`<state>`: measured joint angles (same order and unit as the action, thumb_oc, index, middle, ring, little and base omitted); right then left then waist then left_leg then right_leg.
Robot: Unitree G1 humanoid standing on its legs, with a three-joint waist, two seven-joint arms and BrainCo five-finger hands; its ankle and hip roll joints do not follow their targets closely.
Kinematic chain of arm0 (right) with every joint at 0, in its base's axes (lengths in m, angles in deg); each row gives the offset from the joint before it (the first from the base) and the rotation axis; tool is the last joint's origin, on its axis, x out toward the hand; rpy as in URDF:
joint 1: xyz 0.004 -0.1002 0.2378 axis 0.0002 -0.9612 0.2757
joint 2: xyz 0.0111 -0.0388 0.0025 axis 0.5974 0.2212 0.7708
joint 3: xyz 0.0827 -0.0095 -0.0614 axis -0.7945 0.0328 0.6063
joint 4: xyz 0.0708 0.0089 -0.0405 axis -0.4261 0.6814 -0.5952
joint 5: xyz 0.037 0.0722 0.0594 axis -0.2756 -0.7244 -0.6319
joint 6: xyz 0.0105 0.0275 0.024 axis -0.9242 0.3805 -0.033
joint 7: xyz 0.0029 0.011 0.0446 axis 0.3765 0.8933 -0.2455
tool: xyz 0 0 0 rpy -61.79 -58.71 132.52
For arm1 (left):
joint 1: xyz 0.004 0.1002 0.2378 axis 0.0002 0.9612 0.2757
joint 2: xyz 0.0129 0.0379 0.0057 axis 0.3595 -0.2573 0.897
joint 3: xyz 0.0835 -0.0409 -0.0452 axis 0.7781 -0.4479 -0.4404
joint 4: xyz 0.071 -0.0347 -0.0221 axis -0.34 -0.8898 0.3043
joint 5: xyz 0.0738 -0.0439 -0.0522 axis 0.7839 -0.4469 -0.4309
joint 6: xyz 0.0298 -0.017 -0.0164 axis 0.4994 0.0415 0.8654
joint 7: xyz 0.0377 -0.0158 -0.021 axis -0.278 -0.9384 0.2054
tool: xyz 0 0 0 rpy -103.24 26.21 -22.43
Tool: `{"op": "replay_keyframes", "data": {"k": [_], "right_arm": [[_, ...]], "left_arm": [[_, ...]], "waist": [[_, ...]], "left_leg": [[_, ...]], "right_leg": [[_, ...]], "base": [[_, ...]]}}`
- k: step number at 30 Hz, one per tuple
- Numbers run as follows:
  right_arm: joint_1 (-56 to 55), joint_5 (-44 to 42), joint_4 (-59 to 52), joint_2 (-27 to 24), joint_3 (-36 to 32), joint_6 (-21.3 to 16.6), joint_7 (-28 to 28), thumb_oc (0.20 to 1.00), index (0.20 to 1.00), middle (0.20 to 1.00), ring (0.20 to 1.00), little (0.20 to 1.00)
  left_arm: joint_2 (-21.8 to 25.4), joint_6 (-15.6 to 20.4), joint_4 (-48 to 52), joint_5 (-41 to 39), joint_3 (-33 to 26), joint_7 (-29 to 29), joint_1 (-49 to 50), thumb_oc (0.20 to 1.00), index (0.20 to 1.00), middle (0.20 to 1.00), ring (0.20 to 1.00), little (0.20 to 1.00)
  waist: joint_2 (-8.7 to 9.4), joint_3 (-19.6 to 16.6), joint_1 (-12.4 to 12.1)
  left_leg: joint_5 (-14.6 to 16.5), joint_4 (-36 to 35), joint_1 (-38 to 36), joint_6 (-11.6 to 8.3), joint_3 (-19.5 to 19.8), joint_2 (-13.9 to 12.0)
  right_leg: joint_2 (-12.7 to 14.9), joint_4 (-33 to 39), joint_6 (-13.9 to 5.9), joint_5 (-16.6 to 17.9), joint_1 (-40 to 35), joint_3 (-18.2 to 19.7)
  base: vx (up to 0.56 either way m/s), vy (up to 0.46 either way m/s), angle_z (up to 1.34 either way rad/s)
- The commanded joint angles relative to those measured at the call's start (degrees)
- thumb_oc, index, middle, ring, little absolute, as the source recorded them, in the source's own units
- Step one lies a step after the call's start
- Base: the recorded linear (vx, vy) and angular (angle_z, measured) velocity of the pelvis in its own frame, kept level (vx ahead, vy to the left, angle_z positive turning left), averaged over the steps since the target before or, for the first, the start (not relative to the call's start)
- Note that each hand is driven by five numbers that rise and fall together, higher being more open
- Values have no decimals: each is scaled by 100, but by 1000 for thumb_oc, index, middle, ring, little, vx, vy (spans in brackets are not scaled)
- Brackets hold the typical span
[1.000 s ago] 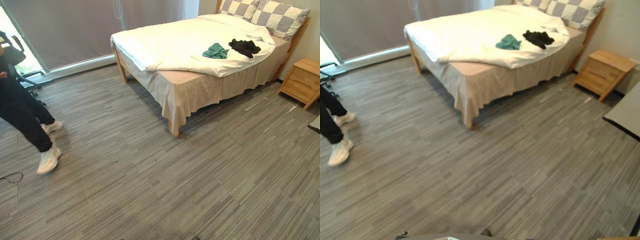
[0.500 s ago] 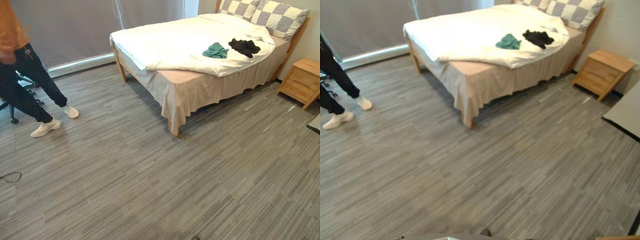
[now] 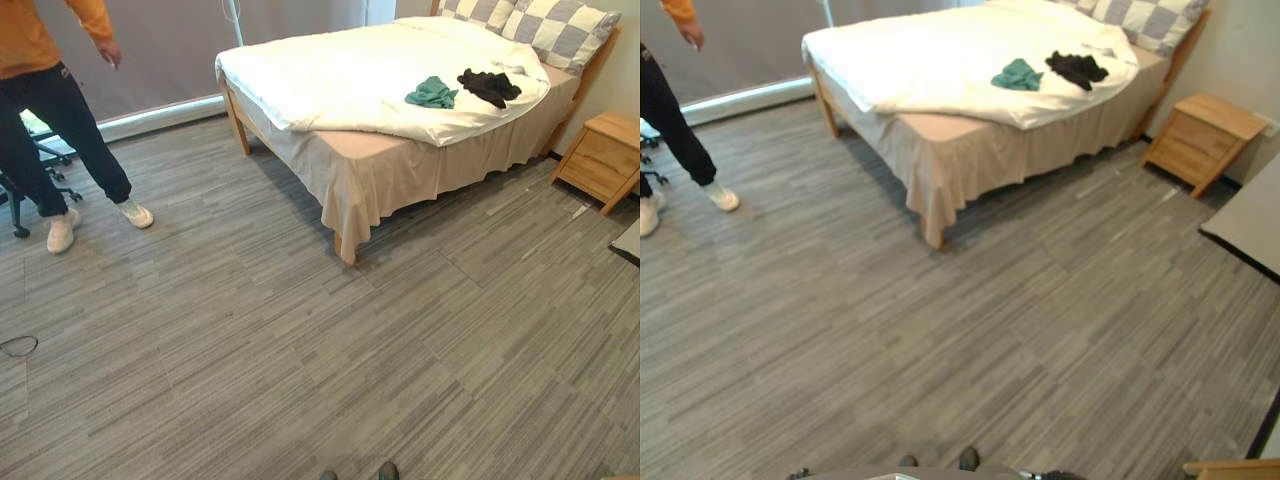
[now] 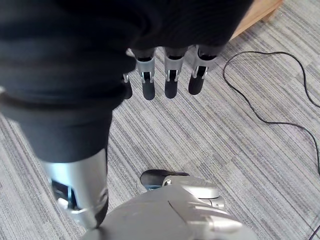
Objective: Tidy up the quilt and then pick up the clothes from the bed and put them into the laundry hamper.
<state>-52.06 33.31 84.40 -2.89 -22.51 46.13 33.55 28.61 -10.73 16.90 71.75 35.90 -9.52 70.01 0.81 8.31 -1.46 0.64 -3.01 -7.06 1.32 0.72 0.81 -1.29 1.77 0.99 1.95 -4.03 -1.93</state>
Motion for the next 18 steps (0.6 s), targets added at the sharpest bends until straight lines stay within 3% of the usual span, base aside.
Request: {"op": "replay_keyframes", "data": {"k": [1, 18], "right_arm": [[147, 176, 128, 77, 177, -50, 3, 1000, 1000, 1000, 1000, 1000], [90, -7, 135, 44, 171, 16, 58, 1000, 1000, 1000, 1000, 1000]], "left_arm": [[-51, 219, -200, 43, 1, 62, -238, 1000, 1000, 1000, 1000, 1000], [-135, 206, -157, 28, 52, -2, -135, 1000, 1000, 1000, 1000, 1000]], "waist": [[94, -140, 66], [72, -299, 27]], "left_leg": [[45, 106, 371, 168, 471, 163], [-20, -43, 285, 63, 574, 142]], "right_leg": [[532, -331, -619, -23, 259, 128], [397, -38, -550, -4, 87, 21]], "base": [[0, 0, 0], [-4, -7, 0]]}}
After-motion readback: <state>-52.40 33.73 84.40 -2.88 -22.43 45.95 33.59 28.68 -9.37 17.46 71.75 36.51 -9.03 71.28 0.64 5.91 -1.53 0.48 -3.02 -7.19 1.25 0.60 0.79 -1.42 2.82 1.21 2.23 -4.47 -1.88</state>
